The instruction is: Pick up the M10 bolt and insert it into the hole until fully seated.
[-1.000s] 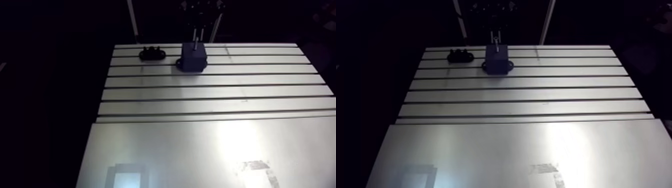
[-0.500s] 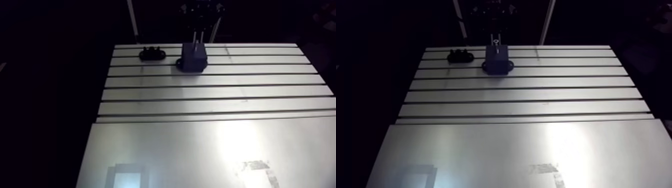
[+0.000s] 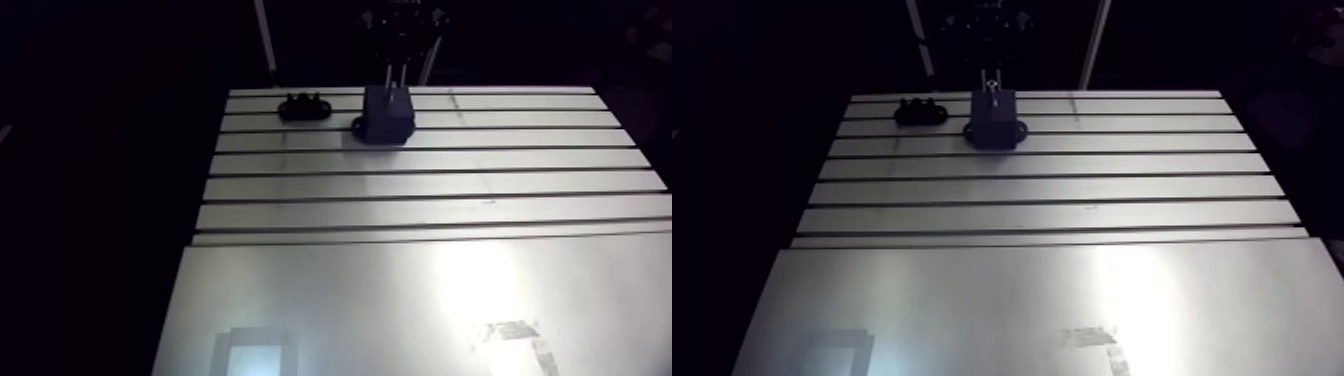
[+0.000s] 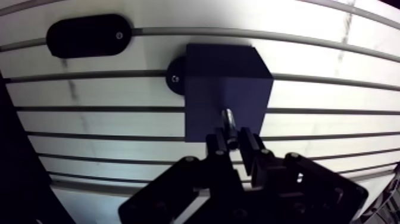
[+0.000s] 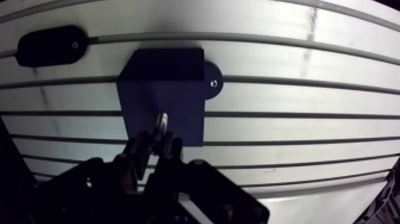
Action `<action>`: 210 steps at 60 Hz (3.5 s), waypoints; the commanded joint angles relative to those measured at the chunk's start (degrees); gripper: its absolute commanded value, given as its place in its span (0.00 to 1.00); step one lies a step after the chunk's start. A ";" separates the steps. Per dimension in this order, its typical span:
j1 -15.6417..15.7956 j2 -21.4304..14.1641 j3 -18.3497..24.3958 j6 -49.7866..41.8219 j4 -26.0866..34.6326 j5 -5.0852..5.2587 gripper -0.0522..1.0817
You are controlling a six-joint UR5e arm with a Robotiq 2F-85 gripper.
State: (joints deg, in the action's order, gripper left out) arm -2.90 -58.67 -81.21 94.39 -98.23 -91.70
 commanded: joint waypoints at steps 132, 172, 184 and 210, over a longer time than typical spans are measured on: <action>-2.46 -23.05 -1.59 1.64 8.79 0.77 0.05; -1.85 -25.22 -2.24 1.10 10.65 3.16 0.05; -1.85 -25.31 -2.49 1.19 10.83 3.07 0.05; -1.59 -25.57 -3.38 1.36 10.83 3.16 0.05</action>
State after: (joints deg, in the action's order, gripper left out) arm -4.62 -84.28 -84.60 95.65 -87.41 -88.57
